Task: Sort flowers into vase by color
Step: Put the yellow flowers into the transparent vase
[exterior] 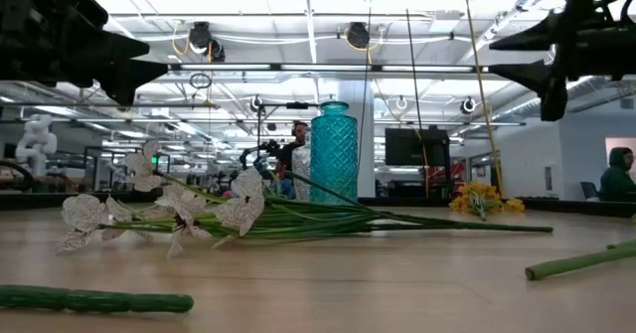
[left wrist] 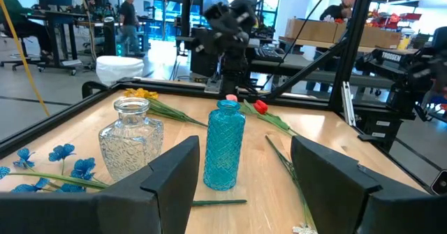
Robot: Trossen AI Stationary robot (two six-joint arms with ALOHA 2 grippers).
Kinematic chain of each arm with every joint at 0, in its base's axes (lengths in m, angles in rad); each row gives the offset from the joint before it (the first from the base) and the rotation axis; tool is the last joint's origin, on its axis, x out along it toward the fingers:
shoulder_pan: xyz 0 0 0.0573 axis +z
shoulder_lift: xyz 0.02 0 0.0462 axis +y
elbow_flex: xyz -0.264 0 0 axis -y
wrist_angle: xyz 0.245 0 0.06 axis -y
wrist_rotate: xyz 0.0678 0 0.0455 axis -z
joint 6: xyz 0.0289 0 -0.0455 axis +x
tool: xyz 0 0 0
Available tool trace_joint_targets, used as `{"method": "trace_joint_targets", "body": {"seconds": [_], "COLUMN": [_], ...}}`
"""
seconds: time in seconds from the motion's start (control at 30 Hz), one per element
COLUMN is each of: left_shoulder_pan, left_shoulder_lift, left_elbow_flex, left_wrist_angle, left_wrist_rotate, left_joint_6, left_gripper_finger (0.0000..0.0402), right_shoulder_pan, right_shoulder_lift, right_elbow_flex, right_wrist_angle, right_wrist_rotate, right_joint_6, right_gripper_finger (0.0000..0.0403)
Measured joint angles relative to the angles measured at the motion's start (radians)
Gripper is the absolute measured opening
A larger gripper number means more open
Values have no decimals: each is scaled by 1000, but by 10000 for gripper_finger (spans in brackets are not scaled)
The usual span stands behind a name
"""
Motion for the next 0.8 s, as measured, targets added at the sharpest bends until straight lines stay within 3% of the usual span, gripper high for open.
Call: {"method": "trace_joint_targets", "body": {"seconds": [0.1,0.2,0.4,0.67,0.8], "left_shoulder_pan": [0,0,0,0,0], "left_shoulder_lift": [0,0,0,0,0], "left_elbow_flex": [0,0,0,0,0], "left_wrist_angle": [0,0,0,0,0], "left_wrist_rotate": [0,0,0,0,0], "left_joint_6": [0,0,0,0,0], "left_gripper_finger": [234,234,234,234,234], "right_shoulder_pan": [-25,-60,-135,-237,-295], "right_shoulder_lift": [21,80,306,637,778], "right_elbow_flex": [9,62,261,664,835], "right_wrist_angle": [18,-78,-397,-729,-884], "right_wrist_rotate": [159,236,163,154,59], "right_joint_6": [-125,-111,31,114,245], "right_gripper_finger": [155,154,140,132,132]}}
